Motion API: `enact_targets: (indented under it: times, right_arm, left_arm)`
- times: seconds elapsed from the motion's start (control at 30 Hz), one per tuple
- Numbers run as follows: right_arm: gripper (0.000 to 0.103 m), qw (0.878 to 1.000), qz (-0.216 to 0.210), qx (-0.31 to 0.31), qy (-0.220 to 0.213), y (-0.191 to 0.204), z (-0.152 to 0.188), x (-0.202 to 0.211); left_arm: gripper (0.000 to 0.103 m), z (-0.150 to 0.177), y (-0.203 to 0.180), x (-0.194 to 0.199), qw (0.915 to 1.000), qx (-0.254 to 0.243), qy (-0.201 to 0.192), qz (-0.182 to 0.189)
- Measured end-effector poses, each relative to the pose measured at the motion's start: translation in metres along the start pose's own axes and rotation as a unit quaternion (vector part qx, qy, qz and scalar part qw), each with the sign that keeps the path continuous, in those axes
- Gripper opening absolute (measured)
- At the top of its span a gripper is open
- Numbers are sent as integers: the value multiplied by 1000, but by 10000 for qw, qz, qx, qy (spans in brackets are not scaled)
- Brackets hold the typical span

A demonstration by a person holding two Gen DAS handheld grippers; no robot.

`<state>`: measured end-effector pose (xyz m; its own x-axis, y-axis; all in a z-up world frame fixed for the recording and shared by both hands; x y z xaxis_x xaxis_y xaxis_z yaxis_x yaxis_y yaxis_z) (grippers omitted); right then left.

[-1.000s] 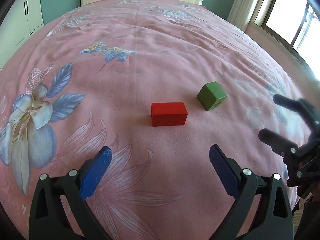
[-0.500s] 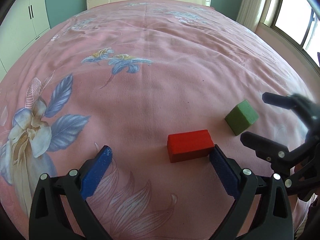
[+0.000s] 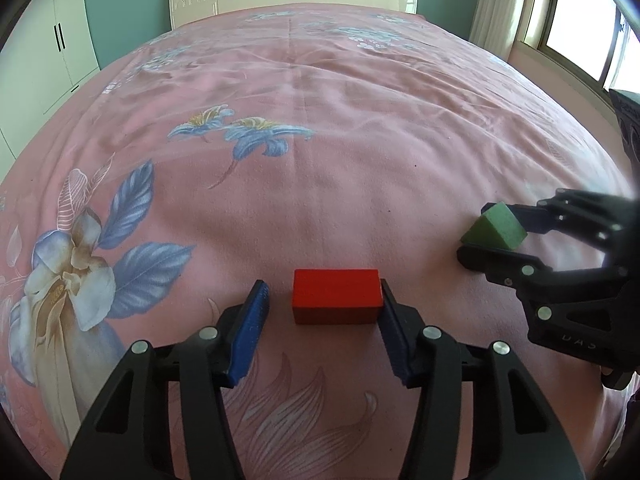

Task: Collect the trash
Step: 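Grasp the green cube with the right tool while the left tool grasps the red block, then lift the green cube and red block with both tools off the bed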

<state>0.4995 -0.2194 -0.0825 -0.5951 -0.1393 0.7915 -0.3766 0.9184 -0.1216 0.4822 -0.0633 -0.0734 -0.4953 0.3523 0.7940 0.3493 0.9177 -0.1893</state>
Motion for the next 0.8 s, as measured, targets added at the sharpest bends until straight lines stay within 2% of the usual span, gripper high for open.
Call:
enact_targets:
  times: [0.17, 0.5, 0.8]
  right_arm:
    - [36, 10000, -25, 62, -8, 3, 2, 1]
    - [36, 9997, -165, 172, -51, 7, 6, 9]
    - [36, 9984, -243, 428, -280, 19, 16, 36]
  left_arm:
    - [42, 3, -4, 2, 10000, -77, 14, 8]
    - [42, 8, -8, 7, 9998, -207, -8, 47]
    - [41, 15, -15, 18, 9991, -407, -4, 114]
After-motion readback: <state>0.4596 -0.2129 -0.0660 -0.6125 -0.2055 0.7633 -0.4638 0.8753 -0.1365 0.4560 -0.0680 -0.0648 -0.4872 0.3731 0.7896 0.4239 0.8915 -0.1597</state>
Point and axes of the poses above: each gripper's, at about its wrist camera, not at the fingertips, and x roughly against the way its jaws point, y to its left, z to its underside, the point moved 2 cm from there along -x, roughly the way its jaws point, and after that the axes turned 11 degrees about z, right-handed, at the moved point
